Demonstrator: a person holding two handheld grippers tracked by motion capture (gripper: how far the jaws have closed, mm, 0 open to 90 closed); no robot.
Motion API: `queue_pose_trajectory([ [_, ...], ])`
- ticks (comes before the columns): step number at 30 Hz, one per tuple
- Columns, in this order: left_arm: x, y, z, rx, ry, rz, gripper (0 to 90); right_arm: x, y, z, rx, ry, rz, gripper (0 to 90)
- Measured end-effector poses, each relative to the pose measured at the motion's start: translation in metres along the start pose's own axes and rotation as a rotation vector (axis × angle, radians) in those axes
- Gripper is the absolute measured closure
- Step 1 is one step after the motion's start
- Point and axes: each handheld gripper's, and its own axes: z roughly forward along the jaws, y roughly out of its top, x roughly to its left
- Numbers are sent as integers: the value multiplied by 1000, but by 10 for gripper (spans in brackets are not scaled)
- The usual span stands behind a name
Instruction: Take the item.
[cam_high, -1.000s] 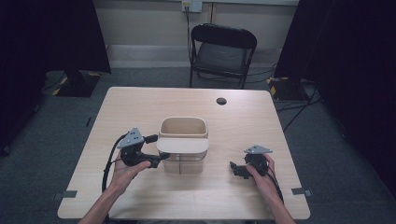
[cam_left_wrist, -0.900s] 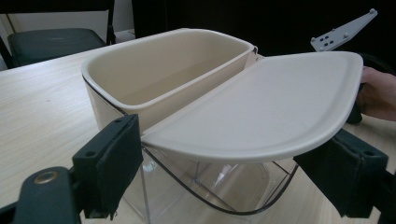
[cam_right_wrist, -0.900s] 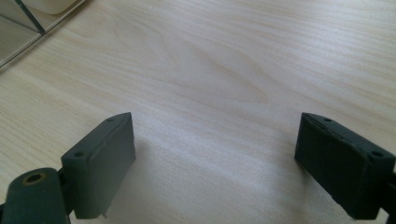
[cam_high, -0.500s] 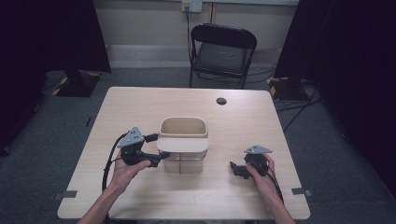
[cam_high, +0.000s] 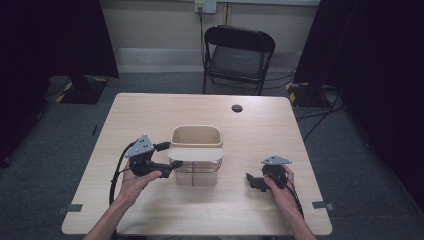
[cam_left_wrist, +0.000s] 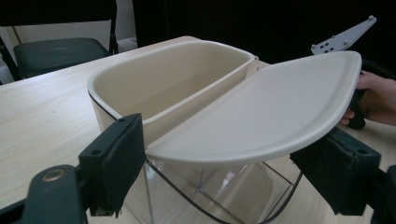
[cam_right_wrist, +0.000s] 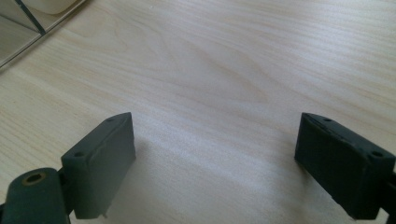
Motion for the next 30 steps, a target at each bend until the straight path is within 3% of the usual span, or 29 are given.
queue_pose_trajectory([
  [30,0,3,1,3,-2,4,216,0,0,0,0,0,0,115],
])
